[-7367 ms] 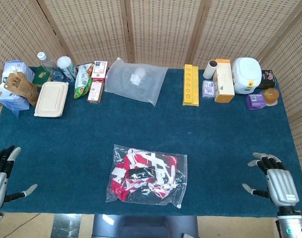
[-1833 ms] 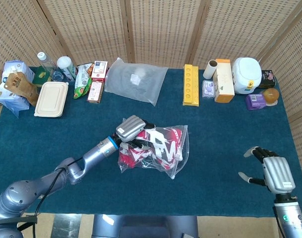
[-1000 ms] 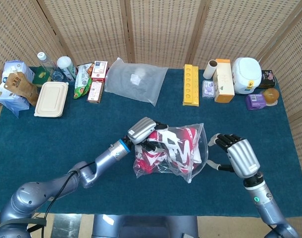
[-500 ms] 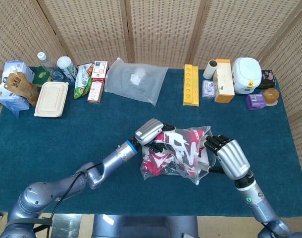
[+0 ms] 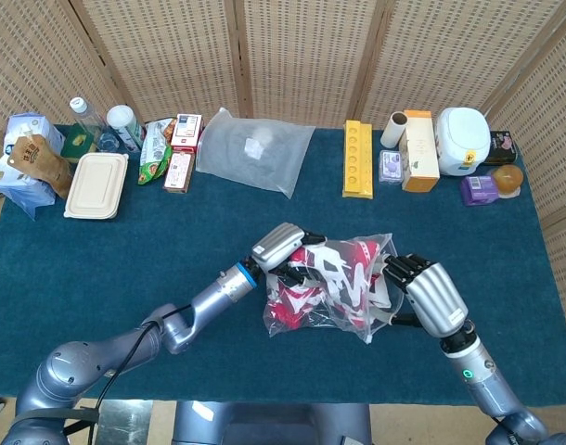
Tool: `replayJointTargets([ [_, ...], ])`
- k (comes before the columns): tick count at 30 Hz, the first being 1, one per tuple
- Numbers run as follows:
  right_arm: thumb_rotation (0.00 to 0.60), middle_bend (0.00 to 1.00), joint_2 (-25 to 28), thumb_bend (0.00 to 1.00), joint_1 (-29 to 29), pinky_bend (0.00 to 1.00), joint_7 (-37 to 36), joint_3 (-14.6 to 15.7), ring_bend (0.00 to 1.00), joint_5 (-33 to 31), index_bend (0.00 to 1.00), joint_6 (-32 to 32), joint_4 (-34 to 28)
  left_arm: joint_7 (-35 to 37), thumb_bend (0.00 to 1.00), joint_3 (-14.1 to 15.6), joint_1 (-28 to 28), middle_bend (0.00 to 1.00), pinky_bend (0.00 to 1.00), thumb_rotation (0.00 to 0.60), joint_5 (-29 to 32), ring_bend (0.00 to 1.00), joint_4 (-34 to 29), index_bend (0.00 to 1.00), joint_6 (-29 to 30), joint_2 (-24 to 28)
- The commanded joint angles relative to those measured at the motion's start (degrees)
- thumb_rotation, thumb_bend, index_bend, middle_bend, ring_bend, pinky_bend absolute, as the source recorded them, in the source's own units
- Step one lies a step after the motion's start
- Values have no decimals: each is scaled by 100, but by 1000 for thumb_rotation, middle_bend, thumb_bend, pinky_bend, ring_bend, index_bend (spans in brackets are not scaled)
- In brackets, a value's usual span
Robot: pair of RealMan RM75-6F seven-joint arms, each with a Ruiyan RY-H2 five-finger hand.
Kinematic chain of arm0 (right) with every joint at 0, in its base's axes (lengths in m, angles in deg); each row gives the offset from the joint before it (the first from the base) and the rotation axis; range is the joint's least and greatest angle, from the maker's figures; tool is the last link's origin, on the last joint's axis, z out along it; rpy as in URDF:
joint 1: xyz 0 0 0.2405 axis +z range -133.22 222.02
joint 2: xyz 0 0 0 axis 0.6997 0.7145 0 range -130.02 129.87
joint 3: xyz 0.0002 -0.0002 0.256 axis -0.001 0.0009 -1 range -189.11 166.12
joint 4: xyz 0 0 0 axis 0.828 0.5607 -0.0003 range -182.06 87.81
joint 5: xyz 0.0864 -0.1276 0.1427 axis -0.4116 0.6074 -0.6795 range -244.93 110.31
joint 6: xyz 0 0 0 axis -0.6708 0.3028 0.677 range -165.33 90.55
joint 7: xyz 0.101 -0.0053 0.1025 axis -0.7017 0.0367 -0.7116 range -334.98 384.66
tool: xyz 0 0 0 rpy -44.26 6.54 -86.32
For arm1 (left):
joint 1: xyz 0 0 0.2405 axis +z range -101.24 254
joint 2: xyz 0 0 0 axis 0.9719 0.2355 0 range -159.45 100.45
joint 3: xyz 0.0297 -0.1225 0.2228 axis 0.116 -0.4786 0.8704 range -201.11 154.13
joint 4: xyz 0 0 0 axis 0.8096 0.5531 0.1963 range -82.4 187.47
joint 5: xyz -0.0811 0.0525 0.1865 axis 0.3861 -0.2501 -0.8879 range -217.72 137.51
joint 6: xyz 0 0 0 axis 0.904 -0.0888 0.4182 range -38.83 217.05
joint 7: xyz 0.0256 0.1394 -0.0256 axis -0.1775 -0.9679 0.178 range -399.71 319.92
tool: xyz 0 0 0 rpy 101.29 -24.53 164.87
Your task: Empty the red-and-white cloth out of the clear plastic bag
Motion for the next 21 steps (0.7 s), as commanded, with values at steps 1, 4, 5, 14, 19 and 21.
replayJointTargets([
  [1, 527, 366, 5, 157, -1, 528, -60, 0, 492, -19, 308, -62, 25, 22, 166, 4, 3, 628, 618, 600, -8, 612, 2, 812, 14, 15],
  [4, 532, 359, 26, 158, 16, 522, -81, 20, 485, 14, 301, -82, 20, 83, 166, -14, 2, 628, 617, 600, 26, 612, 1, 812, -19, 10],
  [5, 538, 355, 38, 158, 29, 519, -80, 30, 482, 28, 297, -73, 10, 104, 165, -19, -4, 628, 616, 600, 34, 612, 2, 813, -35, 7],
  [14, 564, 338, 92, 162, 90, 490, -116, 123, 464, 64, 288, 2, -1, 189, 165, -46, -28, 628, 613, 600, 47, 612, 34, 812, -19, -60],
  [19, 572, 335, 51, 161, 267, 484, -158, 115, 463, 62, 299, 215, 95, 377, 166, -69, -55, 628, 613, 600, 73, 612, -55, 813, -83, -62],
  [21, 576, 335, 36, 162, 315, 480, -136, 96, 463, 68, 302, 242, 122, 424, 165, -74, -67, 628, 613, 600, 81, 611, -69, 812, -112, -61],
])
